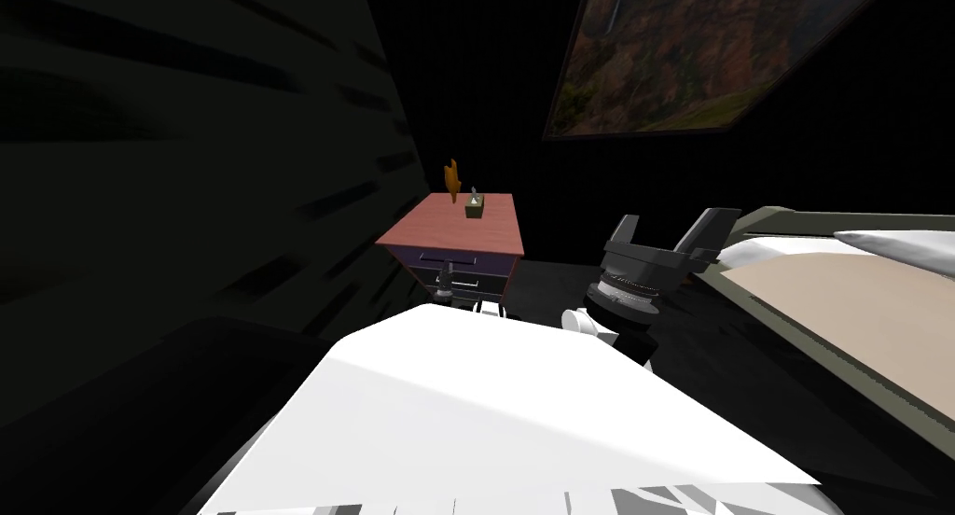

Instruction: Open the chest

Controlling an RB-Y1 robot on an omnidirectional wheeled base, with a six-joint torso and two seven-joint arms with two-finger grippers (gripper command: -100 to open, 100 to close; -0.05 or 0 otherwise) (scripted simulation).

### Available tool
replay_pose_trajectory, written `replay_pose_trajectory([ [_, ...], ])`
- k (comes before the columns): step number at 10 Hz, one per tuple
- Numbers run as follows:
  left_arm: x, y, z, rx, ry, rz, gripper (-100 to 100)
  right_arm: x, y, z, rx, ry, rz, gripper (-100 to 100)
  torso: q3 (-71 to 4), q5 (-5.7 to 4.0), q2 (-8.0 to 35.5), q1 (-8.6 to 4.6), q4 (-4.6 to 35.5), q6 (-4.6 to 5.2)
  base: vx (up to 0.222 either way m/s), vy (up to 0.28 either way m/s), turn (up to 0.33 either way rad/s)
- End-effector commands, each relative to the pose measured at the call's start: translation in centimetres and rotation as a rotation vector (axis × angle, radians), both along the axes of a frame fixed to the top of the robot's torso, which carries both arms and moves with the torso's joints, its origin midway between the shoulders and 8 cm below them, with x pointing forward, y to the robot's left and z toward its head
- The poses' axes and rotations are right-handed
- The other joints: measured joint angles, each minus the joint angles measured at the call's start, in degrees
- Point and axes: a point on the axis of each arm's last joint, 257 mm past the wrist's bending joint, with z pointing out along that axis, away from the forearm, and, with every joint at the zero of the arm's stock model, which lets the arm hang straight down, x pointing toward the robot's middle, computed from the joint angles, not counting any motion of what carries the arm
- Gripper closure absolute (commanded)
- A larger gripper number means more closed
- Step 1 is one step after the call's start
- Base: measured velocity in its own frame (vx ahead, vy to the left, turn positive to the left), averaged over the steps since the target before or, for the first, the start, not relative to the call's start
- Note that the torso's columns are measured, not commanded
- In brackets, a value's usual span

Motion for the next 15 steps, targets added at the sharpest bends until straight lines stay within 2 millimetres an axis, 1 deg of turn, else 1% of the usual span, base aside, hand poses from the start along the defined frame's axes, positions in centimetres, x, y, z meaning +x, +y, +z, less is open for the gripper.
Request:
replay_pose_trajectory([
  [1,-1.6,-0.1,-0.8,0.000,0.000,0.003,100,0.0,0.0,0.0,0.000,0.000,0.000,0,0.0,0.00,0.0,0.00,0.0,0.00,0.028,0.002,-0.015],
  [2,-2.1,0.0,-1.0,0.000,0.000,0.005,100,0.0,0.0,0.0,0.000,0.000,0.000,0,0.0,-0.14,0.1,-0.15,0.2,0.04,0.041,0.006,-0.008],
  [5,-4.1,0.0,-1.8,0.000,0.000,0.009,100,0.0,0.0,0.0,0.000,0.000,0.000,0,0.0,0.02,0.0,-0.06,-0.1,0.05,0.033,0.004,-0.017],
  [6,-3.6,0.1,-1.4,-0.001,-0.006,0.009,100,0.0,0.0,0.0,0.000,0.000,0.000,0,0.0,0.06,0.0,0.00,-0.1,0.04,0.008,0.001,0.001],
  [7,-2.5,0.1,-0.8,-0.001,-0.006,0.002,100,0.0,0.0,0.0,0.000,0.000,0.000,0,0.0,0.04,0.0,0.03,-0.1,0.04,-0.102,-0.008,0.048],
  [9,-1.8,0.0,-0.5,-0.001,-0.004,-0.002,100,0.0,0.0,0.0,0.000,0.000,0.000,0,0.3,-0.03,0.6,-0.07,0.2,-0.03,-0.181,-0.006,0.024],
  [12,0.1,-0.2,0.4,0.000,0.002,-0.013,100,0.0,0.0,0.0,0.000,0.000,0.000,0,0.1,-0.22,0.4,-0.10,0.3,-0.08,-0.183,-0.018,0.037],
  [13,-0.5,-0.3,-0.4,-0.002,0.020,-0.011,100,0.0,0.0,0.0,0.000,0.000,0.000,0,0.2,-0.25,0.5,-0.16,0.4,-0.06,-0.097,-0.010,0.003],
  [15,-0.5,-0.4,-0.1,-0.001,0.015,-0.016,100,0.0,0.0,0.0,0.000,0.000,0.000,0,0.0,-0.19,0.2,-0.21,0.2,-0.02,-0.149,-0.013,0.024],
])
